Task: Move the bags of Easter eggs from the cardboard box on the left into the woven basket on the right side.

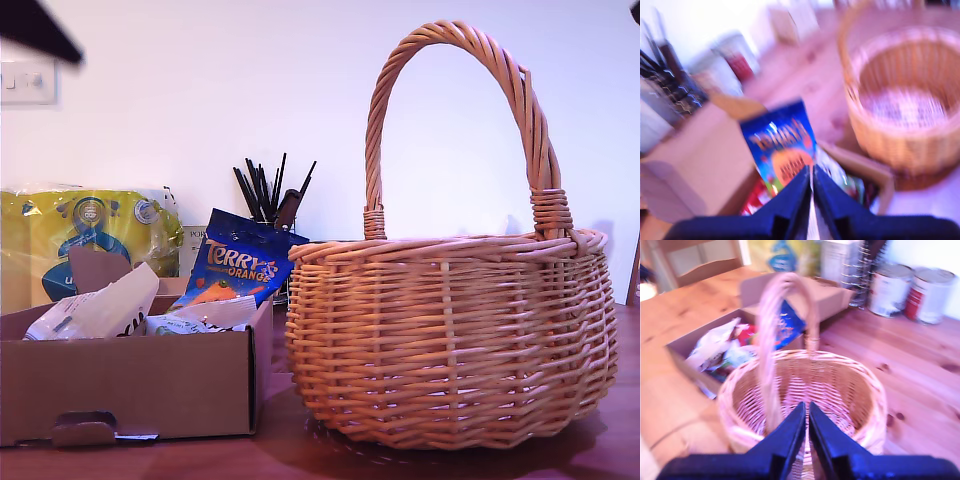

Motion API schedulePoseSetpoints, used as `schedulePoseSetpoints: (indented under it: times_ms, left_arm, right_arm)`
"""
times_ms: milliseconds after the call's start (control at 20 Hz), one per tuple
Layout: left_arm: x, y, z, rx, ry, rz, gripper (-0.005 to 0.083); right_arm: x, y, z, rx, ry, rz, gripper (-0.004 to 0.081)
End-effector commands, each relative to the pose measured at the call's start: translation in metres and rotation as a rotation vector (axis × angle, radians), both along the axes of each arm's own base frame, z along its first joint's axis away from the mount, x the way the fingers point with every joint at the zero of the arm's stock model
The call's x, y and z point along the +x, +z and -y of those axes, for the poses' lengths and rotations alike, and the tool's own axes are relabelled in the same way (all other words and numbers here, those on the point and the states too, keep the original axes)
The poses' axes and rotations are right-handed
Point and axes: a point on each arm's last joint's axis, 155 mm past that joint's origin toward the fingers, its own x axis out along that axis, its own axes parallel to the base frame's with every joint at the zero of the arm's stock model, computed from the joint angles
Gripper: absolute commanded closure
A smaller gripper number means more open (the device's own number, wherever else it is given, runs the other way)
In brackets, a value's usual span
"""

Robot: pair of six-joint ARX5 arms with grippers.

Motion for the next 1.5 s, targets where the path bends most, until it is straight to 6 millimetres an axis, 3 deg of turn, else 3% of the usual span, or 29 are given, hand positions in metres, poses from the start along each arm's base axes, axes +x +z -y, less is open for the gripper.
schedulePoseSetpoints:
  times_ms: [0,150,200,250,500,700,950,1250,1300,1450]
  left_arm:
    - [-0.001,-0.025,0.002,0.045,-0.024,-0.062,0.0646]
    - [0.014,-0.048,0.000,0.100,0.012,-0.107,0.0109]
    - [0.019,-0.058,-0.003,0.135,0.032,-0.125,0.0036]
    - [0.021,-0.067,-0.006,0.161,0.040,-0.150,0.0021]
    - [0.029,-0.100,-0.009,0.248,0.042,-0.212,0.0021]
    - [0.055,-0.106,-0.007,0.262,0.084,-0.162,0.0022]
    - [0.059,-0.142,-0.010,0.330,0.079,-0.235,0.0024]
    - [0.066,-0.157,-0.013,0.348,0.093,-0.261,0.0045]
    - [0.065,-0.159,-0.013,0.351,0.094,-0.266,0.0096]
    - [0.065,-0.159,-0.014,0.354,0.095,-0.266,0.0405]
  right_arm:
    - [-0.006,0.003,-0.007,0.000,0.041,0.011,0.0782]
    - [-0.007,0.000,-0.007,-0.011,0.041,0.003,0.0782]
    - [-0.006,0.001,-0.007,-0.011,0.039,0.004,0.0782]
    - [-0.006,0.000,-0.007,-0.011,0.039,0.003,0.0782]
    - [-0.006,0.001,-0.007,-0.011,0.040,0.004,0.0782]
    - [-0.006,0.002,-0.007,-0.010,0.040,0.009,0.0782]
    - [-0.006,0.002,-0.007,-0.009,0.040,0.011,0.0782]
    - [-0.006,0.003,-0.008,-0.007,0.043,0.012,0.0782]
    - [-0.006,0.003,-0.008,-0.007,0.043,0.012,0.0782]
    - [-0.006,0.003,-0.008,-0.007,0.043,0.013,0.0782]
